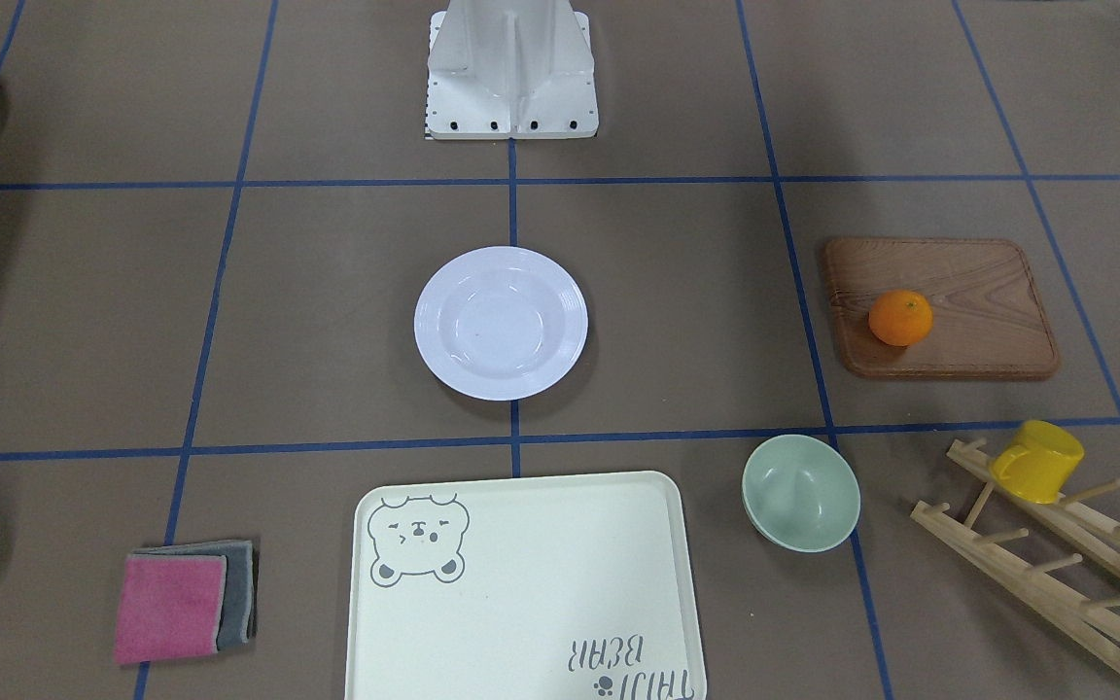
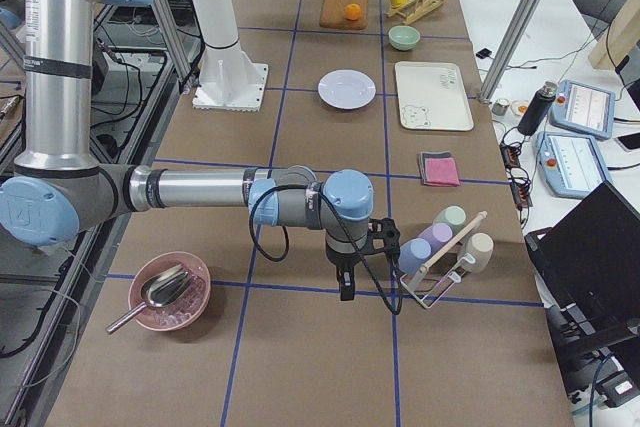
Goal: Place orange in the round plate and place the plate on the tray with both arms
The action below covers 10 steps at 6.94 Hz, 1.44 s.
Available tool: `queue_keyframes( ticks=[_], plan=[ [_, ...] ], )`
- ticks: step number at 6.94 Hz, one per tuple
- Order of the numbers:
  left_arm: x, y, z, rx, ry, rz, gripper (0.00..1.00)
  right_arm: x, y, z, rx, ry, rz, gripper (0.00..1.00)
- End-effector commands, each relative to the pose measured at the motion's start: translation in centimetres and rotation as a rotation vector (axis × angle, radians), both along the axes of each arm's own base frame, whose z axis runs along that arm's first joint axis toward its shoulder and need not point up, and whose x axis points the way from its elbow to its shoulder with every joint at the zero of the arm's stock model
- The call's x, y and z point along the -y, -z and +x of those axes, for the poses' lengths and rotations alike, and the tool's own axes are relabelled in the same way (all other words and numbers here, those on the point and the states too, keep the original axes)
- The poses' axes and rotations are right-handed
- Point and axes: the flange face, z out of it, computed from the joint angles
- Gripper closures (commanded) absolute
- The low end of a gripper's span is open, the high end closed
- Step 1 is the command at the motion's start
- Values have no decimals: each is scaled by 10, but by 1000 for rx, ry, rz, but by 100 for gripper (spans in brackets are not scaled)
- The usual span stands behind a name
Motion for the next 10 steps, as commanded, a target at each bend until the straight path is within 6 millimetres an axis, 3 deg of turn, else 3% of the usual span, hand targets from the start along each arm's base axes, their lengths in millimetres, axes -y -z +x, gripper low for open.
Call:
queue_keyframes(
  ticks=[1, 4, 5, 6, 8, 10],
  plan=[
    [-2, 17, 0, 0, 4, 28, 1, 6, 14, 0, -2, -15, 16, 0],
    [1, 32, 1, -11, 1, 71, 1, 6, 54, -2, 16, -26, 82, 0],
    [9, 46, 1, -9, -2, 167, 1, 7, 63, -5, 36, -20, 97, 0],
    [33, 59, 3, -18, -4, 275, 1, 22, 81, -11, 41, -7, 137, 0],
    [27, 63, 11, -130, -42, 327, 1, 25, 93, -20, 99, 8, 179, 0],
    [38, 83, 85, -223, -113, 251, 2, 31, 109, -66, 117, -21, 138, 0]
  ],
)
